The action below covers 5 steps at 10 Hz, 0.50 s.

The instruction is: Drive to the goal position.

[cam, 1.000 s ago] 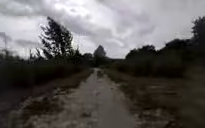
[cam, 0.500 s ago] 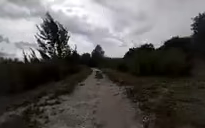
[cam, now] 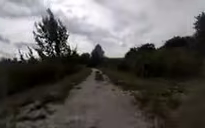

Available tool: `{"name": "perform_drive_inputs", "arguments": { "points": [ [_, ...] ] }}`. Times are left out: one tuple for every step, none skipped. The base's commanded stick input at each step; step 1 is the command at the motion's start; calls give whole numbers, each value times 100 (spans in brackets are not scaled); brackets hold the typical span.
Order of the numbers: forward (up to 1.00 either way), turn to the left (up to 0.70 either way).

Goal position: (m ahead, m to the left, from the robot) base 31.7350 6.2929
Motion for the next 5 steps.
{"name": "perform_drive_inputs", "arguments": {
  "points": [
    [85,34],
    [85,34],
    [85,23],
    [85,1],
    [85,0]
  ]
}}
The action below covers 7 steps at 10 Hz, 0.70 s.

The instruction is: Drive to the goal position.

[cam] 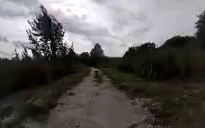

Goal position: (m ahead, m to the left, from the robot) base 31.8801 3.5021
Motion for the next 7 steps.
{"name": "perform_drive_inputs", "arguments": {
  "points": [
    [85,0],
    [85,0],
    [85,0],
    [85,0],
    [85,0],
    [85,0],
    [85,0]
  ]
}}
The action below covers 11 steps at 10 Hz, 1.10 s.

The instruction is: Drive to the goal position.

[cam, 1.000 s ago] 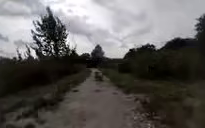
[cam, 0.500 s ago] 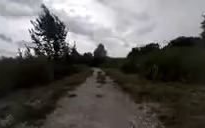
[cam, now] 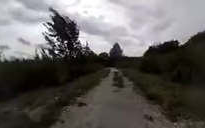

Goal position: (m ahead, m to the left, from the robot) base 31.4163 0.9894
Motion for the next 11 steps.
{"name": "perform_drive_inputs", "arguments": {
  "points": [
    [85,0],
    [85,0],
    [85,0],
    [85,-20],
    [85,-34],
    [85,-34],
    [85,-34],
    [85,-14],
    [85,-1],
    [85,0],
    [85,0]
  ]
}}
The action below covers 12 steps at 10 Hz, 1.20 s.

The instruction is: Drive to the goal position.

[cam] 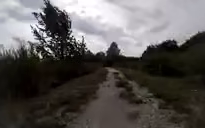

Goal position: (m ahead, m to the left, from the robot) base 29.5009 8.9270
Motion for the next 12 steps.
{"name": "perform_drive_inputs", "arguments": {
  "points": [
    [85,0],
    [85,0],
    [85,0],
    [85,0],
    [85,0],
    [85,0],
    [85,0],
    [85,0],
    [85,0],
    [85,9],
    [85,33],
    [85,34]
  ]
}}
